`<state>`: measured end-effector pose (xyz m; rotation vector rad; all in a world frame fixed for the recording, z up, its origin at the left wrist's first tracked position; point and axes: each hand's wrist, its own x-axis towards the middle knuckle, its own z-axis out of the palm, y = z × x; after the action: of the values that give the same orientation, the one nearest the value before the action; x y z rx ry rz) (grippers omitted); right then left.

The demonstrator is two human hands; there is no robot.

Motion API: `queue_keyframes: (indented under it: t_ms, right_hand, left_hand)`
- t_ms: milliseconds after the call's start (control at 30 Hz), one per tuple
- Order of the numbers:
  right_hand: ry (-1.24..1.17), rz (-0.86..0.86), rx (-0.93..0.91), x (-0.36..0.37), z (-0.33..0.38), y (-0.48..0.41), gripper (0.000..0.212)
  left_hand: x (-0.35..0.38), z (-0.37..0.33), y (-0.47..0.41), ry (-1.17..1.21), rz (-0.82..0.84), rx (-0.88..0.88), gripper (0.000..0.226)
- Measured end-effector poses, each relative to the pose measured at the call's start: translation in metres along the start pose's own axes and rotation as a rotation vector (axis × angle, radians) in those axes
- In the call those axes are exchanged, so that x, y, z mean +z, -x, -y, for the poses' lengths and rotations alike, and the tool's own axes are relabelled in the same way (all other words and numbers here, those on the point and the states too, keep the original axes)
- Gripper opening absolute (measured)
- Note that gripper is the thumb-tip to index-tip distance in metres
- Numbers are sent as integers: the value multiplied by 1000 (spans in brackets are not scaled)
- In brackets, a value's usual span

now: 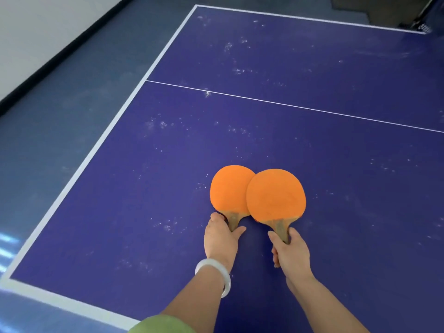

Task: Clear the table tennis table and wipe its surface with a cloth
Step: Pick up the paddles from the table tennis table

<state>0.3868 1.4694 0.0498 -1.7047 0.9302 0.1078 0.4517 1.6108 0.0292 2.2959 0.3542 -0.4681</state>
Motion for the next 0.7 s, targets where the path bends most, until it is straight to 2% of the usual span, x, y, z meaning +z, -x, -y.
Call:
queue_keyframes:
  t_ms: [133,267,500,600,700]
  right_hand:
    - [-12,-2,7,3,2,4,13]
    - [-10,7,1,5,7,7,13]
    - [-18,28,-50,-2,20,11,18]
    - [-21,65,-81,-7,26,13,21]
    - [-27,122,-118,-9,30,18,20]
  left_hand:
    - [-3,1,-6,10,56,-29,34]
    - [3,7,-6,55,83,11,33]
    - [6,7,1,419,300,37,22]
    - [4,8,10,475,272,-8,25]
    - [-1,14,21,513,212,-52,18]
